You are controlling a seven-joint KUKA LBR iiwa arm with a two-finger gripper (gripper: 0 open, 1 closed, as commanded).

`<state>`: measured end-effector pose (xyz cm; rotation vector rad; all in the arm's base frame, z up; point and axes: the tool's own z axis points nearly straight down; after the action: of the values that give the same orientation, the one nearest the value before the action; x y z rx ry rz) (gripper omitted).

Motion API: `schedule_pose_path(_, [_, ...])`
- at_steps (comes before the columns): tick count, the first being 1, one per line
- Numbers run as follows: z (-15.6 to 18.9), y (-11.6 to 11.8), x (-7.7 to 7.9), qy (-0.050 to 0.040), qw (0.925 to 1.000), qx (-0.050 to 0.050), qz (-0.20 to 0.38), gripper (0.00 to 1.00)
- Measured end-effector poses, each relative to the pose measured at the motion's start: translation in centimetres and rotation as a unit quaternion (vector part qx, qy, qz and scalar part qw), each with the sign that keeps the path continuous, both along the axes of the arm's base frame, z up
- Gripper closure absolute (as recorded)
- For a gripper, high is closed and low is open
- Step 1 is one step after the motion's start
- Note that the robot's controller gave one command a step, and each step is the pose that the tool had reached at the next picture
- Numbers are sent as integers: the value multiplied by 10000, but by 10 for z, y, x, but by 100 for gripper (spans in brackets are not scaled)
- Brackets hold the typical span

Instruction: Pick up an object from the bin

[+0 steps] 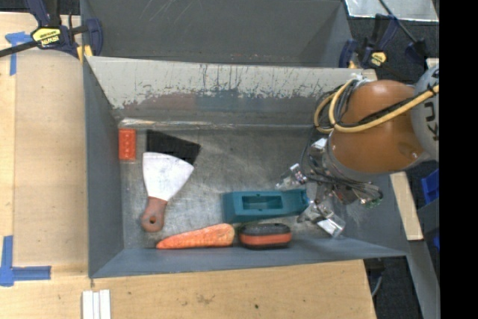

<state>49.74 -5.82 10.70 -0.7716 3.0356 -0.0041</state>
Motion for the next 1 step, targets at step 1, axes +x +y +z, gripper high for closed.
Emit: schedule_pose_path(1, [0,0,0,0,10000,0,1,100])
